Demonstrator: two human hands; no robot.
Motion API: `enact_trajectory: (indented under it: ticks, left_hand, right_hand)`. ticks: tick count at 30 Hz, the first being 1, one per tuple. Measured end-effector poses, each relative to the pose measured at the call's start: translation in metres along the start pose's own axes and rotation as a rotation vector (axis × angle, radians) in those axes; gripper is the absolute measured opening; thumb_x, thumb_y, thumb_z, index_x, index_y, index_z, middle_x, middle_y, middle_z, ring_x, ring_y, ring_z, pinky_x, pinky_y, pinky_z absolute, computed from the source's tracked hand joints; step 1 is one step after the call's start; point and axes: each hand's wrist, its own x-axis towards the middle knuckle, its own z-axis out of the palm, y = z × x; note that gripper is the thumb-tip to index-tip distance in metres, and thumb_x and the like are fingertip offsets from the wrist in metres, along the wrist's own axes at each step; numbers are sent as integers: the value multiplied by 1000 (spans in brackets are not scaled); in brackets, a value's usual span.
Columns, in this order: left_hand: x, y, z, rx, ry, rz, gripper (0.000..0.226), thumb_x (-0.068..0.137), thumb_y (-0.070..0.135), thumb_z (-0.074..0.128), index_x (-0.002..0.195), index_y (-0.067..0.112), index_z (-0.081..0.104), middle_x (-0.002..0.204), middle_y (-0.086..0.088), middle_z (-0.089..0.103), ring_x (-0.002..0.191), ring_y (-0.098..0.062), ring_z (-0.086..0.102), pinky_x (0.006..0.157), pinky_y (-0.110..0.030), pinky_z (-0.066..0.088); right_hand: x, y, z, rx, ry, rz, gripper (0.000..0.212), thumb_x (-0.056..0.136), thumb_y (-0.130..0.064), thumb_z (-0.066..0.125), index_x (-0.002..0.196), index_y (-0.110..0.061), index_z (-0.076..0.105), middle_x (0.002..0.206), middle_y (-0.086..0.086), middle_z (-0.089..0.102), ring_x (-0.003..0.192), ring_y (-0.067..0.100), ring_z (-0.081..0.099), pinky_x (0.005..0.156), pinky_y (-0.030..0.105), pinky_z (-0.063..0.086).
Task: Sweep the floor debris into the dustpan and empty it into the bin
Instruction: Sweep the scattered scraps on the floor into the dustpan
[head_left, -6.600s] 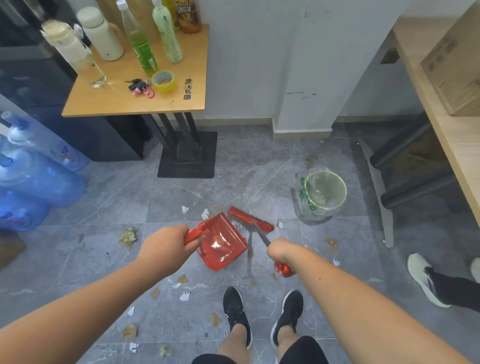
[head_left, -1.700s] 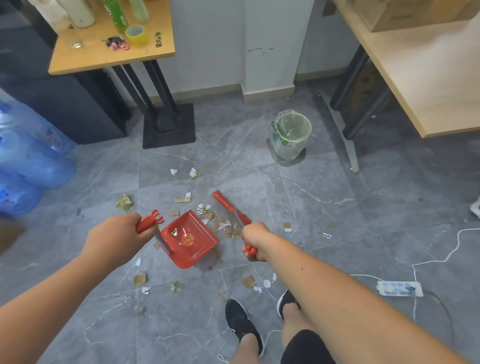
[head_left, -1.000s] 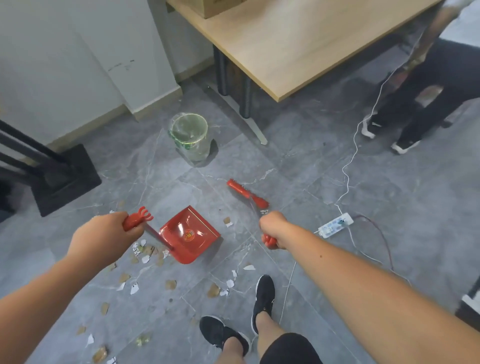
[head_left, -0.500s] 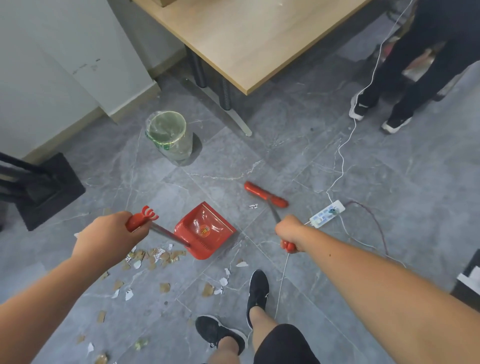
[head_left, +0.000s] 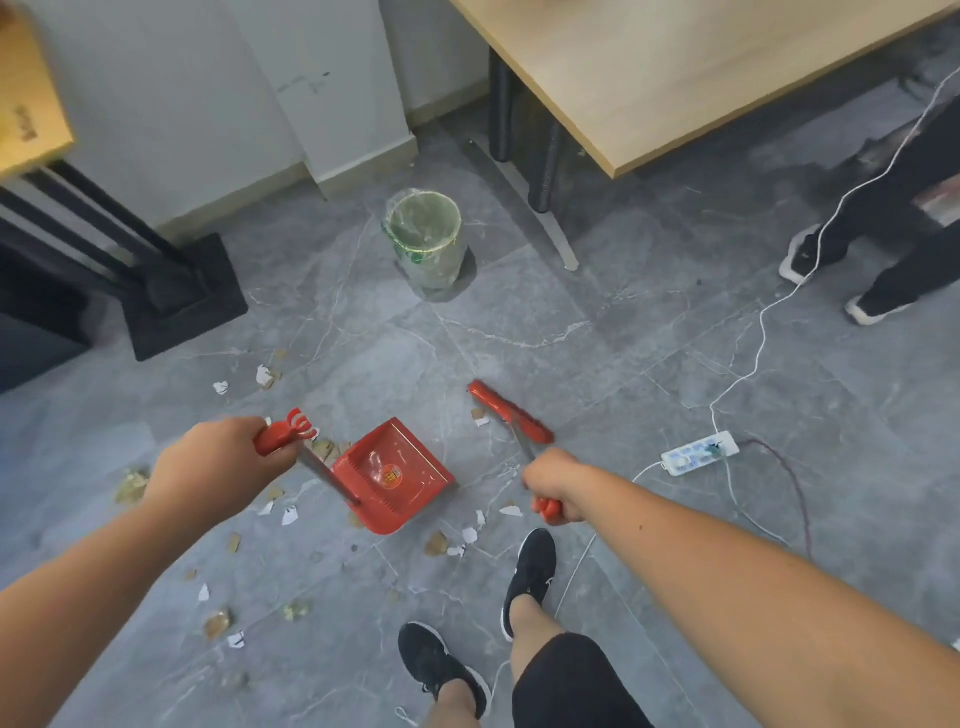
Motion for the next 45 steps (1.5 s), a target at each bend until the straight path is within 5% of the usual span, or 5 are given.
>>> enact_trajectory:
  ticks: [13,18,23,31,45]
  left_hand:
    - [-121,-184,48,-192,40,-257,43,87,50,68,68,11,62,61,-6,63,60,-25,62,51,-29,40]
    - [-163,-228,65,-222,38,-341,41,86,49,68,67,12,60,60,-3,61,60,-23,60,51,-29,39]
    - [-188,-260,79,-235,49,-389,41,86,48,66,67,12,61,59,-3,62,61,-24,61,52,-29,40]
    - [-195,-270,92,-206,22,-349,42,87,51,67,64,16,60,58,0,61,56,-19,59,50,-28,38]
    - [-130,-202,79,-247,12,-114,41,89,49,65,69,14,62,60,-5,62,58,-23,60,50,-28,41]
  right_hand:
    - [-40,13,197,-126,-101,23,21,92,1,31,94,-6,50,47,8,52,31,9,30,36,12,27]
    - [-52,30,265,-155,-123,-3,44,86,0,25,118,-7,54,63,12,49,27,10,31,36,12,29]
    - [-72,39,298,-173,-167,6,25,90,-1,29,93,-8,53,61,11,48,30,10,32,35,13,28]
    - [-84,39,289,-67,-176,32,17,90,-2,39,88,-9,54,38,2,39,34,10,35,34,13,29]
    - [-90,44,141,100,19,23,30,98,-9,41,68,-10,44,44,4,38,31,9,38,32,11,29]
